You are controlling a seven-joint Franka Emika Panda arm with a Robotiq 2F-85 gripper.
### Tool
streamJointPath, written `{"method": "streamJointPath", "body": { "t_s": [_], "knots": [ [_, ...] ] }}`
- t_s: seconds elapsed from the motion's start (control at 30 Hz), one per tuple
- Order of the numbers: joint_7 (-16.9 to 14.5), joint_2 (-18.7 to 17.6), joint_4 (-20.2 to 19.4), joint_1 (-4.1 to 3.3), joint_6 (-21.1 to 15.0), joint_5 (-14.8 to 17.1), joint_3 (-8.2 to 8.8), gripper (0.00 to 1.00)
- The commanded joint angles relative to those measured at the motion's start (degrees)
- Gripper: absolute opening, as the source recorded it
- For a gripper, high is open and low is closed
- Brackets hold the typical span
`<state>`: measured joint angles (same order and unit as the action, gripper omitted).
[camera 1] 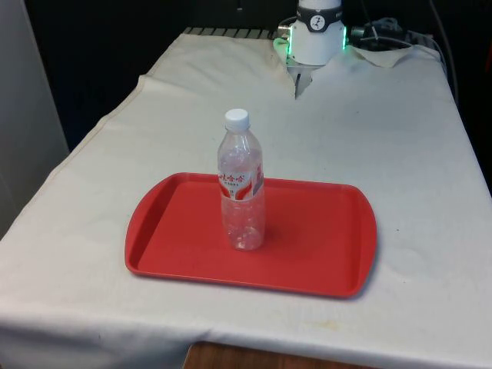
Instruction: Place the bottle upright on the tray.
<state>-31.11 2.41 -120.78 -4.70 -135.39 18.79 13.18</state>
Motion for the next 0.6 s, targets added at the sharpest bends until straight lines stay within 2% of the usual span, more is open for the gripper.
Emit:
{"method": "streamJointPath", "body": {
  "t_s": [0.0, 0.57],
  "knots": [
    [0.2, 0.7, -0.4, 0.00, 0.6, 0.1, 0.00, 1.00],
    [1.5, 4.9, -2.5, 0.06, 5.3, 0.3, 0.69, 1.00]
  ]
}}
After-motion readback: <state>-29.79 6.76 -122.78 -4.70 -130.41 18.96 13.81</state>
